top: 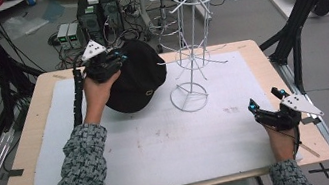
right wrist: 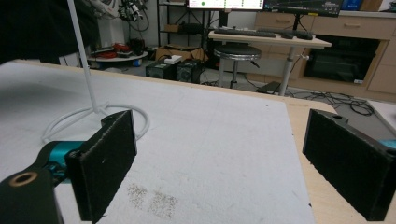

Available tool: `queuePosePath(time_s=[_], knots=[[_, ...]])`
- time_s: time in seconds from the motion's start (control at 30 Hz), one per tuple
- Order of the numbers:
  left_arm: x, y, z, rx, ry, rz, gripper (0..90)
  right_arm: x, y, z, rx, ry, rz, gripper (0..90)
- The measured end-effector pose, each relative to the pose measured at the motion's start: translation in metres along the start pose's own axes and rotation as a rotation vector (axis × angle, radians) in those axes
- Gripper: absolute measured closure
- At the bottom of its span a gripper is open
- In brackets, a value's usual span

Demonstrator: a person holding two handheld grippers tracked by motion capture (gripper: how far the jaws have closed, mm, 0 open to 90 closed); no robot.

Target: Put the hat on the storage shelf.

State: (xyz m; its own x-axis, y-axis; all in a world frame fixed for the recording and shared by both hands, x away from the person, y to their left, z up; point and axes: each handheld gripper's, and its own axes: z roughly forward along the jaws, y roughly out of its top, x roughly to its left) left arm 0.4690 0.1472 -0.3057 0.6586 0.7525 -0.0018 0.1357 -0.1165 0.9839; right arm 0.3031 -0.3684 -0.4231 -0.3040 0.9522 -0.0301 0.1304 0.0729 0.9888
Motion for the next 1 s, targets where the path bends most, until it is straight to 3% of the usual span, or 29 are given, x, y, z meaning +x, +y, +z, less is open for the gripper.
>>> queuePosePath(time_s=[0.17, 0.37, 0.6, 0.77, 1.0], knots=[[0.011, 0.019, -0.017, -0.014, 0.028, 0.024, 85.6, 0.0, 0.0, 0.0, 0.001, 0.001, -0.005, 8.9], [0.026, 0.042, -0.042, -0.06, 0.064, 0.024, 85.6, 0.001, 0.0, 0.002, 0.006, 0.005, -0.002, 8.9], [0.035, 0.072, -0.065, -0.103, 0.082, 0.047, 85.6, 0.002, 0.0, 0.003, 0.005, 0.006, -0.007, 8.9], [0.041, 0.102, -0.078, -0.136, 0.074, 0.063, 85.6, 0.003, 0.0, 0.003, 0.007, 0.003, -0.007, 8.9], [0.04, 0.139, -0.088, -0.185, 0.029, 0.064, 85.6, 0.003, 0.0, 0.004, 0.011, 0.002, -0.011, 8.9]])
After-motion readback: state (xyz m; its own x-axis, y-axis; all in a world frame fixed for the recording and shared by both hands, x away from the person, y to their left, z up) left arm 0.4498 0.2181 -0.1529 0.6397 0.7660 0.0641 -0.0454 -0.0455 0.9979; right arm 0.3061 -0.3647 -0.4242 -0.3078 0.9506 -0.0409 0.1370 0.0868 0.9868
